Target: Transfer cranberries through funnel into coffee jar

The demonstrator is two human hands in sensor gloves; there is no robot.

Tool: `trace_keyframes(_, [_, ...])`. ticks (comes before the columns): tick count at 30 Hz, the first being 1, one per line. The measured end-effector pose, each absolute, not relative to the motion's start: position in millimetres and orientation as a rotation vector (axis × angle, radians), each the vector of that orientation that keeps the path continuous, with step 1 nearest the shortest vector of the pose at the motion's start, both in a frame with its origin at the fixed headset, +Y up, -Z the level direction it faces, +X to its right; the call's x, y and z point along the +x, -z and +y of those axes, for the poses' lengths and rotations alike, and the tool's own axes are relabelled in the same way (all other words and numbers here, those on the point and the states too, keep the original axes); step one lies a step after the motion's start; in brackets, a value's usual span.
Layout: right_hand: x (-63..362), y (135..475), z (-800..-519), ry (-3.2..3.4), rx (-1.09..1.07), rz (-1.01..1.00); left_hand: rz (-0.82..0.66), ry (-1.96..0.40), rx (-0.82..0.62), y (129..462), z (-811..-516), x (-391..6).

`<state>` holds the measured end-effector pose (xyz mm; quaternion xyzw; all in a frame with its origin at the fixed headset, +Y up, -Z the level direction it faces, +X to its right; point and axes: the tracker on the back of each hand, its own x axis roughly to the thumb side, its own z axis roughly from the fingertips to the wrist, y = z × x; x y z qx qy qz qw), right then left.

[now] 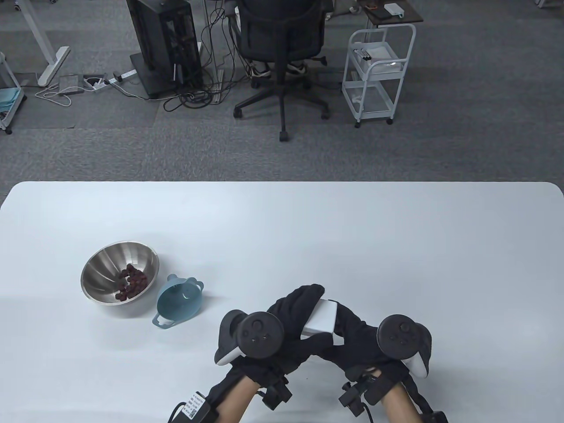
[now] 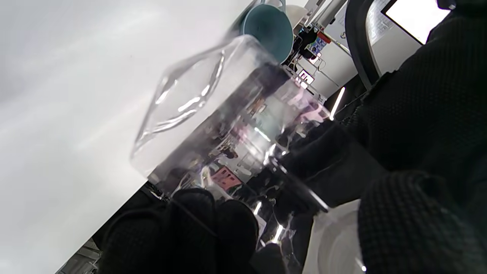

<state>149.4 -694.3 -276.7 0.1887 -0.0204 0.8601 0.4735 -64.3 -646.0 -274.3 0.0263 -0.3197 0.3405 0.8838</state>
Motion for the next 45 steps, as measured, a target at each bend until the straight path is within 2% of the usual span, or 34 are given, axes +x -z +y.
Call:
trace_keyframes(5, [148,272,-700,-2.062,0.424,-0.148,-0.624,-0.718,0.118,270,-648,-60])
trace_keyframes(9, [143,264,-697,-2.176,0.297,-0.345,-0.454,-0.694,0.270,258,-655,-47])
trace_keyframes(13, [139,255,-695,-2.348,0.228,-0.506,-0.319,-0.604,0.119,247,-653,-28])
trace_keyframes(18, [146,257,-703,-2.248,0.244,-0.391,-0.396,-0.341,-0.116,243,-634,-24])
trace_keyframes(21, [151,262,-710,-2.184,0.239,-0.302,-0.457,-0.238,-0.086,244,-616,-30])
trace_keyframes(24, [156,267,-718,-2.140,0.268,-0.227,-0.657,-0.269,0.010,250,-599,-36])
trace_keyframes(28, [158,270,-722,-2.102,0.310,-0.162,-0.761,-0.273,-0.110,264,-592,-37])
trace_keyframes(31, [157,271,-723,-2.107,0.330,-0.140,-0.775,-0.227,-0.262,276,-595,-32])
trace_keyframes(36, [153,271,-723,-2.112,0.389,-0.113,-0.741,-0.056,-0.314,288,-607,-25])
trace_keyframes(40, [153,271,-724,-2.139,0.381,-0.113,-0.727,-0.037,-0.253,289,-609,-22])
trace_keyframes(45, [153,270,-722,-2.190,0.359,-0.145,-0.601,0.048,-0.137,288,-605,-18])
